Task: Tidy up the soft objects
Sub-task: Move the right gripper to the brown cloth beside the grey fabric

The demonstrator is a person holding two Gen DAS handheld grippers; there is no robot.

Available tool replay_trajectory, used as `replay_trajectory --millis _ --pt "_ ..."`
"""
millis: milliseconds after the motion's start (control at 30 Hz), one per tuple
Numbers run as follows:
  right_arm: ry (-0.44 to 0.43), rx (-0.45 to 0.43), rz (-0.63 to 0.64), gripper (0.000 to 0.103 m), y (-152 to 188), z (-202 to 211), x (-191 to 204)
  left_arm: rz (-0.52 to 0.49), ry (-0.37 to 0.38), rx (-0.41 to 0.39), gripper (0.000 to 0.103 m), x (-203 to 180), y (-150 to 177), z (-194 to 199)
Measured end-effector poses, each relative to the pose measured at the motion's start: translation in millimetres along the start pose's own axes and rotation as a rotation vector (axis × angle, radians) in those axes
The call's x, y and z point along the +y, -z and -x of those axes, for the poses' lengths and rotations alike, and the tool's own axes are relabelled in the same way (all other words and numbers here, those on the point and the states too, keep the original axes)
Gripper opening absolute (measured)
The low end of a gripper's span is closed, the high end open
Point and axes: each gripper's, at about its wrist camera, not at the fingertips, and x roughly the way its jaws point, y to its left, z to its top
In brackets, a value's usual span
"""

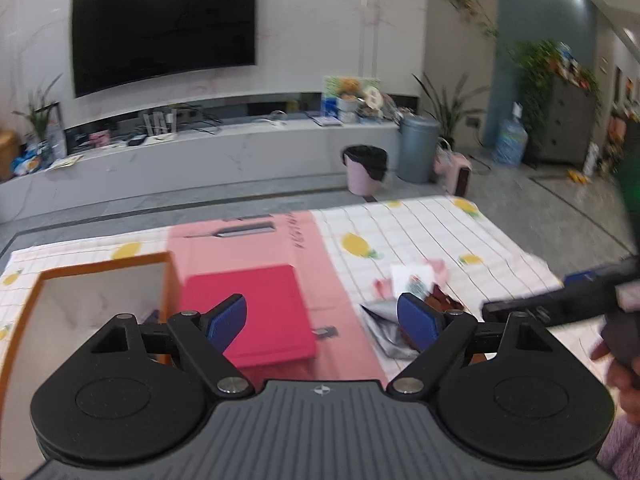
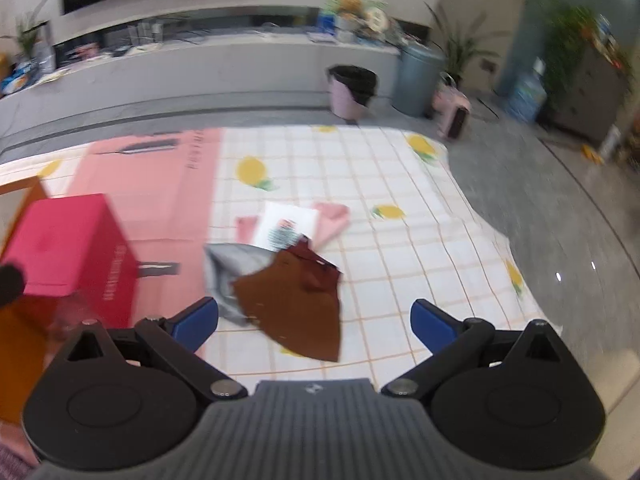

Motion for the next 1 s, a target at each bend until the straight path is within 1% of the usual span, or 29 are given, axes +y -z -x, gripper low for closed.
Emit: replay_trajectory --millis 67,100,167,300,467,533,600,667,700,733,833,900,1000 --pt "0.03 0.031 -0.026 0.1 2.1 -18.9 -7.8 -0.061 0.014 0.005 0.1 -15.1 9.1 -7.0" --pt "0.06 0.05 -0.042 0.1 2.4 -30.4 -9.1 -0.094 0.012 0.009 0.1 -22.4 13.9 -9.5" --pt "0.088 0.089 -0.093 0.1 3.7 -51.0 -14.5 -0.129 0.004 0.02 0.1 -33.1 24.3 -16.2" --pt "0.053 0.181 -0.182 0.1 4.2 -95.5 -17.3 -0.105 0.018 0.028 0.1 -39.8 44.5 -30.6" --pt "-0.024 0.245 -0.296 0.1 6.1 -135.3 -20.9 -0.109 0.041 0.03 0.1 -44.4 63.2 -44.6" --pt "-0.057 0.257 -0.317 0.1 7.5 -146.2 -21.4 -0.111 0.045 0.034 0.1 -45.4 67.7 -46.8" --pt "-0.11 0.265 -0.319 0.1 9.9 -155.2 -19.4 -0.099 0.048 0.018 0.1 -44.0 72.2 -46.5" --pt "-0.14 0.276 -0.327 0.101 13.3 -162.9 -17.4 -0.101 0.06 0.013 0.1 -42.3 76.5 -45.6" --pt "-0.143 0.284 -0.34 0.1 13.8 -166.6 -17.3 -0.102 0.063 0.018 0.1 -41.5 78.5 -45.9" --pt "-0.127 0.27 -0.349 0.101 12.5 -167.0 -16.8 -0.101 0.062 0.023 0.1 -40.6 79.0 -47.0" --pt "-0.14 0.257 -0.414 0.101 8.0 -168.9 -20.7 -0.08 0.03 0.033 0.1 -38.4 76.4 -50.7" --pt "-0.139 0.244 -0.461 0.101 6.9 -169.5 -22.5 -0.056 0.046 0.041 0.1 -34.8 72.2 -50.5" --pt "-0.128 0.239 -0.447 0.101 4.0 -172.0 -17.8 -0.017 0.06 0.045 0.1 -30.8 69.8 -47.6"
